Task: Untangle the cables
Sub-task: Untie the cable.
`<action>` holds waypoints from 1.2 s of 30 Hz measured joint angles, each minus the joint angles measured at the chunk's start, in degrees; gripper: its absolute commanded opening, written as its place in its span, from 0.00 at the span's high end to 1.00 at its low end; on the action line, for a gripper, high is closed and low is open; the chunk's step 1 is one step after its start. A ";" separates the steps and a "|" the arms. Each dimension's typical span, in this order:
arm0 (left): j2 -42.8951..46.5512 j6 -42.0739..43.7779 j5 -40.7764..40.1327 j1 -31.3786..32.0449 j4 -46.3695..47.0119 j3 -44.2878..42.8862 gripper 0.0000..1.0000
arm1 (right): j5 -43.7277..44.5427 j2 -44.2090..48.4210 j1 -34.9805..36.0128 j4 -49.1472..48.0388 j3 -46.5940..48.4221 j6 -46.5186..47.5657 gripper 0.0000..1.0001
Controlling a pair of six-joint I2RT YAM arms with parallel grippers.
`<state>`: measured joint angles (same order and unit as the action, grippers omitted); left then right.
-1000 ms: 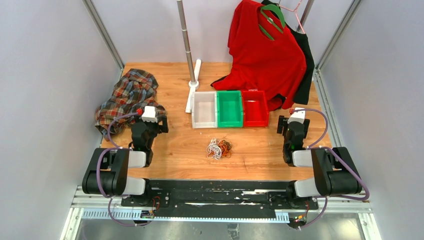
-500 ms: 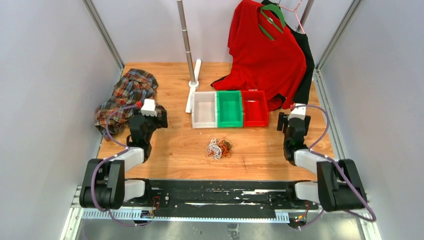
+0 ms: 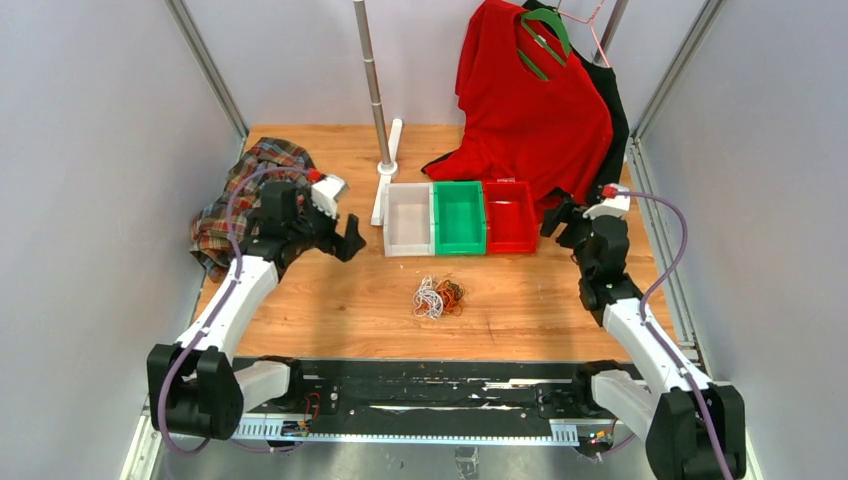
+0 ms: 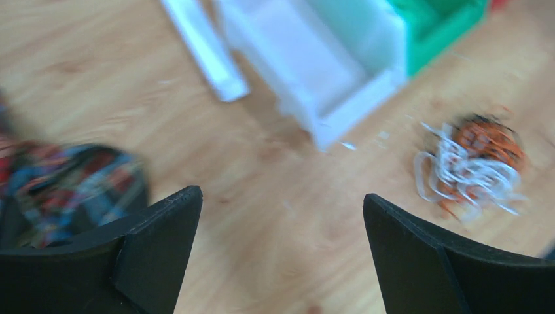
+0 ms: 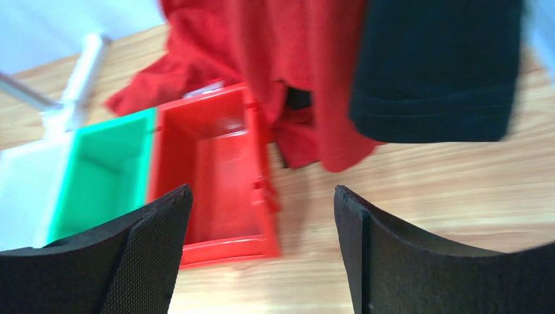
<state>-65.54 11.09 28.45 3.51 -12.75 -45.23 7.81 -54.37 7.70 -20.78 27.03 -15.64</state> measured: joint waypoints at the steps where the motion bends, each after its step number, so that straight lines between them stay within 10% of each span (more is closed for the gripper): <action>1: -0.09 0.61 1.05 1.68 -2.40 -0.44 0.02 | -2.19 -0.50 0.02 0.68 0.79 -2.58 0.21; 10: -2.64 2.23 4.26 16.17 -10.78 -3.82 0.01 | -19.89 -6.80 2.19 5.16 2.32 -11.74 0.30; 25: -17.62 3.54 5.09 29.31 -11.37 -7.17 0.23 | -9.55 -1.33 28.22 5.42 -3.23 -5.46 0.32; 31: -22.73 5.05 5.40 31.17 -11.10 -10.27 0.42 | -6.16 -0.92 33.64 5.07 -4.72 -3.78 0.32; 36: -26.51 6.40 5.31 31.45 -11.45 -13.22 0.77 | -4.70 -0.90 35.06 4.74 -5.25 -2.91 0.32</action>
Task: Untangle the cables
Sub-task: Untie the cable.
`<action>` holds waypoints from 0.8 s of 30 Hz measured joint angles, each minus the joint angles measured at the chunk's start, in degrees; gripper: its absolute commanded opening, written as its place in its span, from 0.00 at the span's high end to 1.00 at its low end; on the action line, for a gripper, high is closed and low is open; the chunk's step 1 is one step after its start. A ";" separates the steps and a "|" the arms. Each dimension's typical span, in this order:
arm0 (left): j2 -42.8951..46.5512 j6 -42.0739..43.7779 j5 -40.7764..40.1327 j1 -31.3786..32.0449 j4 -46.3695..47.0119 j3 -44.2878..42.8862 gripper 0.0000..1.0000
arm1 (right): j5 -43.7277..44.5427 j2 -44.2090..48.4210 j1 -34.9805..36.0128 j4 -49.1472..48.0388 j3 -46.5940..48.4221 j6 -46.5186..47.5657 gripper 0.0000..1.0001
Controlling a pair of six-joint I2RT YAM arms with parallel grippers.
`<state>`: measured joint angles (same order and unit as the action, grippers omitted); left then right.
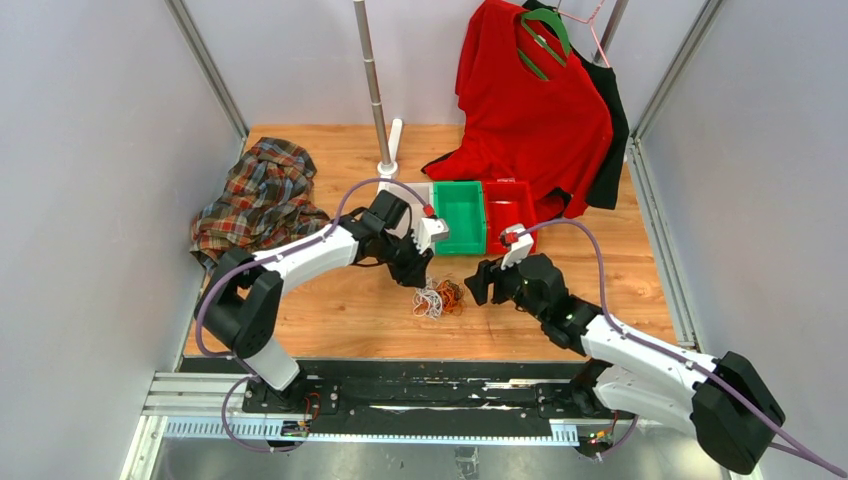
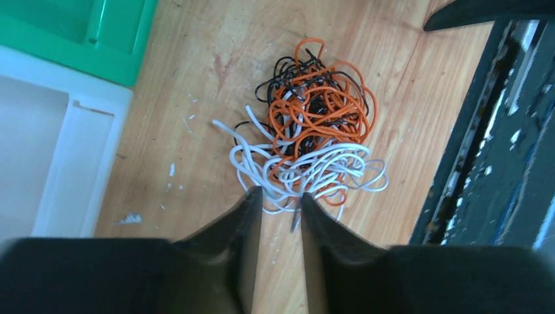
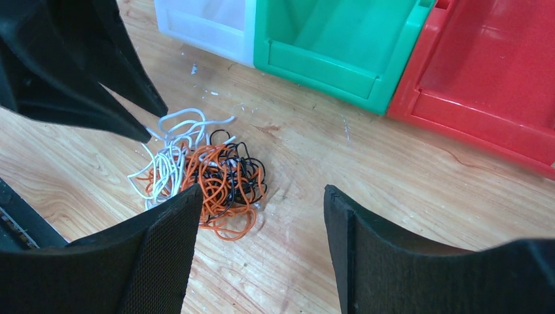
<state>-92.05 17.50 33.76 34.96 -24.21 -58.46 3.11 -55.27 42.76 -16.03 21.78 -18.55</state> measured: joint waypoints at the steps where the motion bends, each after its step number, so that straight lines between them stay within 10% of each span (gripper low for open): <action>1: -0.17 0.44 -0.09 0.00 -0.33 -0.24 0.83 | 0.04 0.04 0.20 0.00 0.00 0.17 0.32; 8: 2.73 1.42 -0.81 0.04 -3.80 -0.44 0.99 | 0.04 0.24 1.53 -1.29 0.00 1.42 0.29; 24: 17.51 -1.01 2.47 0.07 -13.07 -1.62 0.99 | 0.44 -9.51 12.31 -12.04 6.23 6.64 0.23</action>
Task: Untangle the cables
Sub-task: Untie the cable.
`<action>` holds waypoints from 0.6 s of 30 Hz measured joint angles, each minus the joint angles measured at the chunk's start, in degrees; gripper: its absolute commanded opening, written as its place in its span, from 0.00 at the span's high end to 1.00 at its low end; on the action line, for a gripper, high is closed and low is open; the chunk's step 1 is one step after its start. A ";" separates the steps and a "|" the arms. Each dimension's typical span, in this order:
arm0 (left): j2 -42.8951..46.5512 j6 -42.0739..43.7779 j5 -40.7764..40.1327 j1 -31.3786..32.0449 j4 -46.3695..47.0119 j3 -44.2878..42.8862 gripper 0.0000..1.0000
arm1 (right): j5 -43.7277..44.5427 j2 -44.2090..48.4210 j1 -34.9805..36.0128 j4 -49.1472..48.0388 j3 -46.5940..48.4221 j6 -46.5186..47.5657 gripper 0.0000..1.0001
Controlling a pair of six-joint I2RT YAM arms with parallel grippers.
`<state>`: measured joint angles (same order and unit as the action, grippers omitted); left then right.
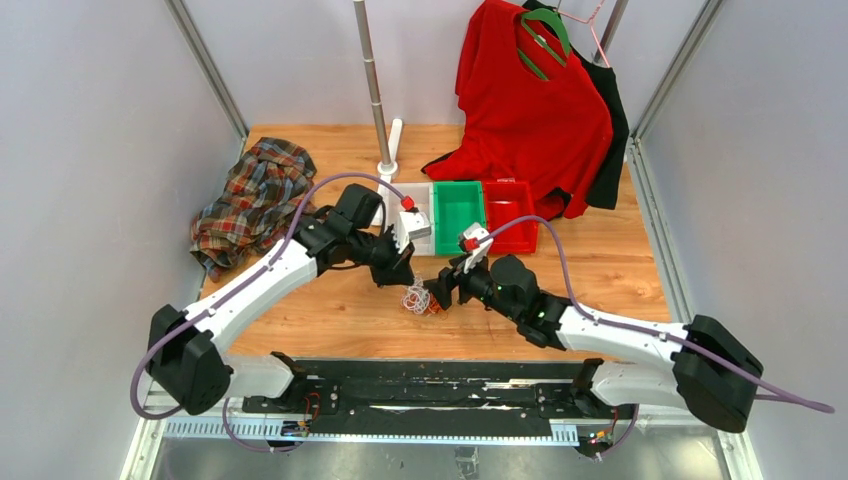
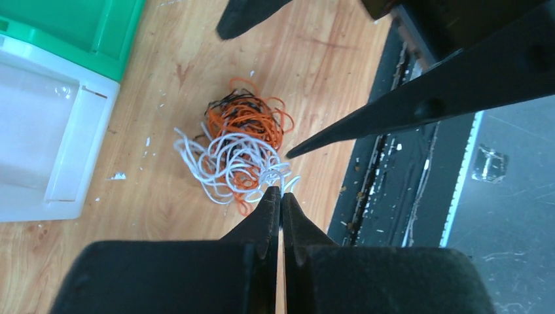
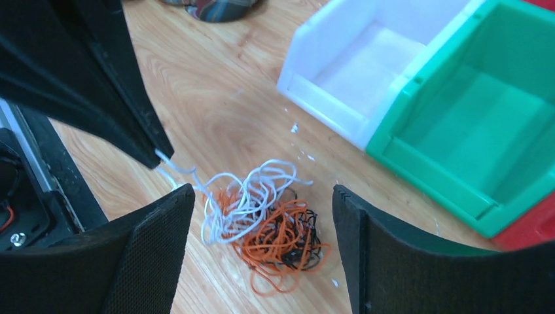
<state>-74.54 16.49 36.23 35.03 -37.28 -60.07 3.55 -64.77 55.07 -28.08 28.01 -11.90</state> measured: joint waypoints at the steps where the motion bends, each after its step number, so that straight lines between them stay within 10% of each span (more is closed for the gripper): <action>1: 0.72 -0.33 0.28 0.00 -0.28 -0.07 0.99 | 0.15 -0.87 0.37 -0.96 0.48 0.07 0.23; 18: 4.92 -3.43 3.67 -0.02 -6.67 -6.12 0.99 | 2.93 -16.68 3.48 -14.56 4.28 0.00 0.30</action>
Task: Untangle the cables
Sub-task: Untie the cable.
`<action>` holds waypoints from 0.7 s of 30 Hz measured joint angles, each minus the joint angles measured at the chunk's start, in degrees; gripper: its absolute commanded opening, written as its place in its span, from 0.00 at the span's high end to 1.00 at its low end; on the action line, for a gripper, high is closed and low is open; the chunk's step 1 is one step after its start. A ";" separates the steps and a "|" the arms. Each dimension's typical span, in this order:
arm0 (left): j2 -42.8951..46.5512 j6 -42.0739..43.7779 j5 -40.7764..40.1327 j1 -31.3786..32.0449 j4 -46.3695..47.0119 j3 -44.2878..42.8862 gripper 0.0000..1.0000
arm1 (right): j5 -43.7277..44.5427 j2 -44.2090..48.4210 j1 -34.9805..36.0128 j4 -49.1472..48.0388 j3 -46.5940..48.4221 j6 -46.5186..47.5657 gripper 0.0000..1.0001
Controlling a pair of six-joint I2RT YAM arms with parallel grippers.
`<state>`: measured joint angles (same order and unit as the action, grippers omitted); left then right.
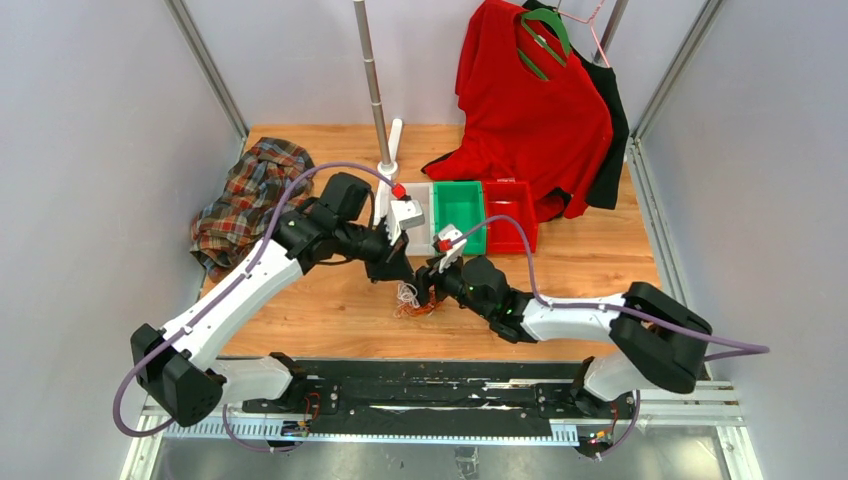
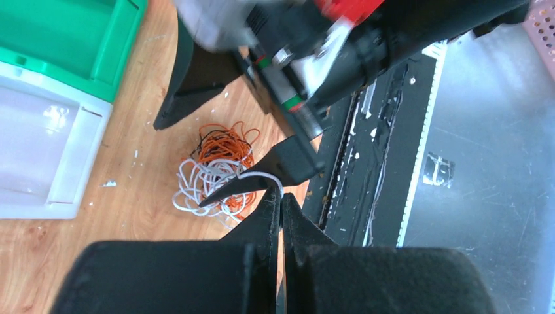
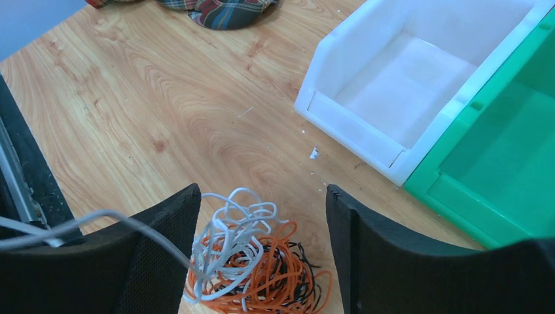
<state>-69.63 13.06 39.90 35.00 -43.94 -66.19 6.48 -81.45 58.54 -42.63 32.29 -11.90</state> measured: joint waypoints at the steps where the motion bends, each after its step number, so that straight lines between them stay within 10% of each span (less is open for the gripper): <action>1: 0.02 -0.13 0.04 0.02 -0.46 -0.81 0.99 | 0.04 -1.14 0.00 -0.98 0.00 -0.31 0.30; 21: -0.28 1.22 -9.01 0.09 -16.83 -31.61 0.99 | 5.46 -11.69 0.63 -24.92 -8.50 -7.65 0.41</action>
<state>-69.91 14.28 30.89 35.09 -60.77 -97.80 11.94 -93.14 59.18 -67.55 23.79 -19.55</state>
